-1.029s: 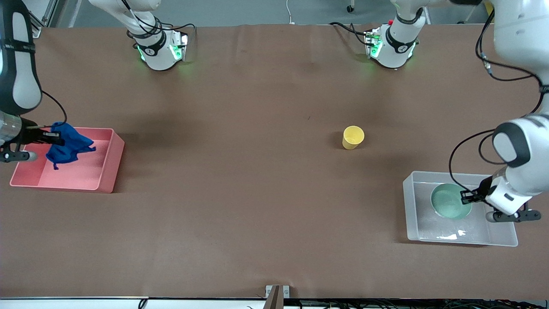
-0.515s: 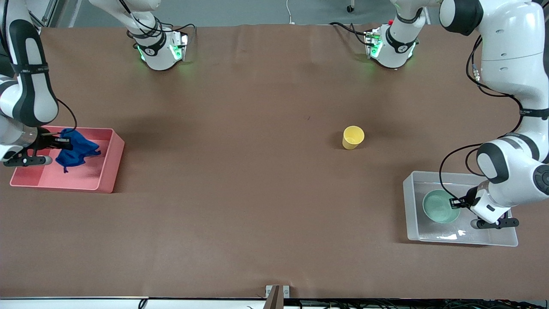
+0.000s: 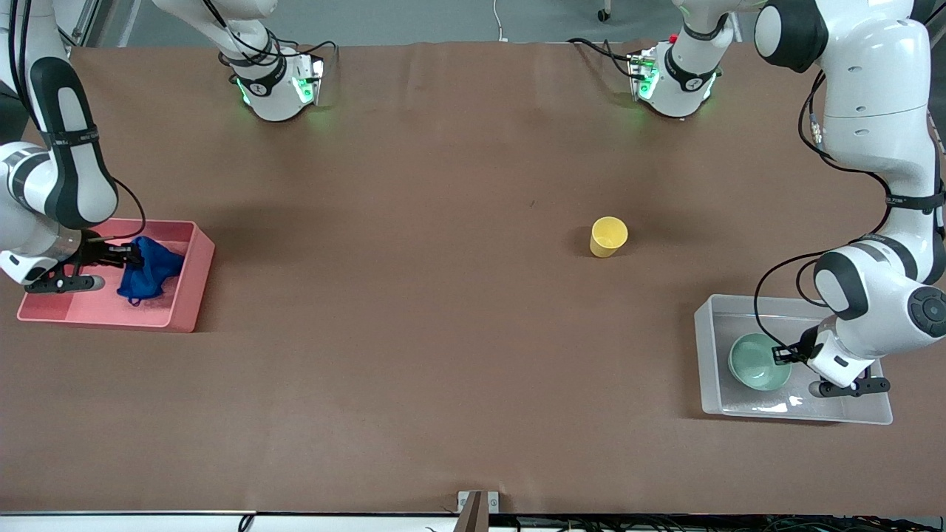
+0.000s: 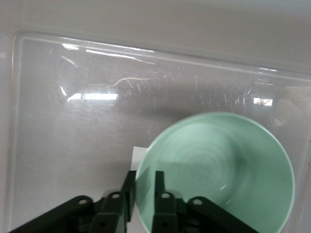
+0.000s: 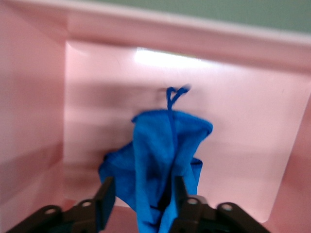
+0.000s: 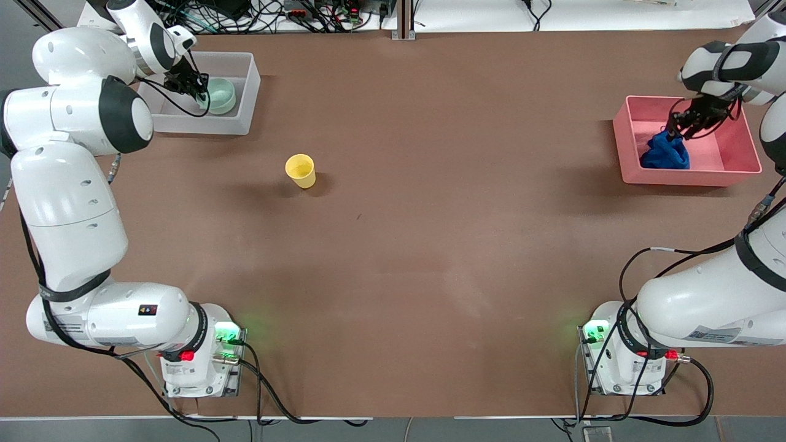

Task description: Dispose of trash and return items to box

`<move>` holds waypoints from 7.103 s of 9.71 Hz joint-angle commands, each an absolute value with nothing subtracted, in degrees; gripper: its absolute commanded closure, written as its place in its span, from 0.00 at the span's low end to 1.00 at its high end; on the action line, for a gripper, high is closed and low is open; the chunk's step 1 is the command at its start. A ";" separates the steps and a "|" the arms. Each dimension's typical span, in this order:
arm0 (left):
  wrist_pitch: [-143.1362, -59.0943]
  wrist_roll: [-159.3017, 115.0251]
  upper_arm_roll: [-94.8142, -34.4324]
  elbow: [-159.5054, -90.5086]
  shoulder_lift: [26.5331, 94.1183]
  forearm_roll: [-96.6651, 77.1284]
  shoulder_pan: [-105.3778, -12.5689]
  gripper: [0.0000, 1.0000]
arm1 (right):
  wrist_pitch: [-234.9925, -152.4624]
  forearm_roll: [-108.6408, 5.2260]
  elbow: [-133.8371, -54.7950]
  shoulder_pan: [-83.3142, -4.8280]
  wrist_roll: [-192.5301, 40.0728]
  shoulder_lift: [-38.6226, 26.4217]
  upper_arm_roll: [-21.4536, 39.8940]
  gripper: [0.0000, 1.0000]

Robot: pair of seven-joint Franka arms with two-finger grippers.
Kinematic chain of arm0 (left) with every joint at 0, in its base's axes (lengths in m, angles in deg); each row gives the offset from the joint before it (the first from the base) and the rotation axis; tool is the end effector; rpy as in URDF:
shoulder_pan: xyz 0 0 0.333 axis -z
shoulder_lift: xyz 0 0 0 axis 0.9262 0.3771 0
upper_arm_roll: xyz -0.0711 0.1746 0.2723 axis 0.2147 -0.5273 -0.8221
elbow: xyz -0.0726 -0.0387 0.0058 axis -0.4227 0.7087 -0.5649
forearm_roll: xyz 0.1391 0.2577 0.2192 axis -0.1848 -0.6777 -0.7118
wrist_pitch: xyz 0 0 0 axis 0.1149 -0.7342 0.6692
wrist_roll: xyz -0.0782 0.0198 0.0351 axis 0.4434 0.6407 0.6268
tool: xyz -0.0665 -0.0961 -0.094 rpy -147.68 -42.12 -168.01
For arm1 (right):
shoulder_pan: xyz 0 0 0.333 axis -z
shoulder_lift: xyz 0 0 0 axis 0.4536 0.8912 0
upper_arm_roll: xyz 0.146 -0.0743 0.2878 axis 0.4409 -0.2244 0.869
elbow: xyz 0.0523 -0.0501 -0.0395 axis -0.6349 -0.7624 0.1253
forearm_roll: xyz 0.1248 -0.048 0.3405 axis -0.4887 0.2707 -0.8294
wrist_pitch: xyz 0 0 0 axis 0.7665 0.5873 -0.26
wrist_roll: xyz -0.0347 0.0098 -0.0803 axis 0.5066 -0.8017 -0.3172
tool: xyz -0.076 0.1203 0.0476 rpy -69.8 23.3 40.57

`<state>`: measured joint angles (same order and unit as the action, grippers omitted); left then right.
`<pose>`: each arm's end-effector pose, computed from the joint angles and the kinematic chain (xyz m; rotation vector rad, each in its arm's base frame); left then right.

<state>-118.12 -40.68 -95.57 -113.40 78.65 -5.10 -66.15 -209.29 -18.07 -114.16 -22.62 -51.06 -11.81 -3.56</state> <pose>0.6982 0.1015 0.2006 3.1254 0.1208 0.0980 0.5187 -0.2099 0.2720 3.1202 0.1625 -0.1490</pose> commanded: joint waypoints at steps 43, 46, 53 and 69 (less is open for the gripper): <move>-103.68 -44.21 -93.83 -108.46 69.65 -9.63 -66.53 1.00 | -164.42 -14.42 -81.60 -24.07 -80.38 -29.92 10.80 0.00; -103.22 -48.72 -95.78 -107.82 74.07 -4.70 -67.50 1.00 | -164.42 -14.42 -81.52 -24.07 -80.38 -29.92 10.80 0.00; -103.04 -49.33 -95.78 -109.23 78.38 -4.79 -67.67 0.89 | -164.50 -14.42 -81.51 -24.16 -80.47 -29.92 10.80 0.00; -71.41 -32.81 -83.66 -110.99 31.02 -18.58 -68.19 0.00 | -164.94 -13.72 -81.43 -24.25 -80.38 -29.92 11.07 0.00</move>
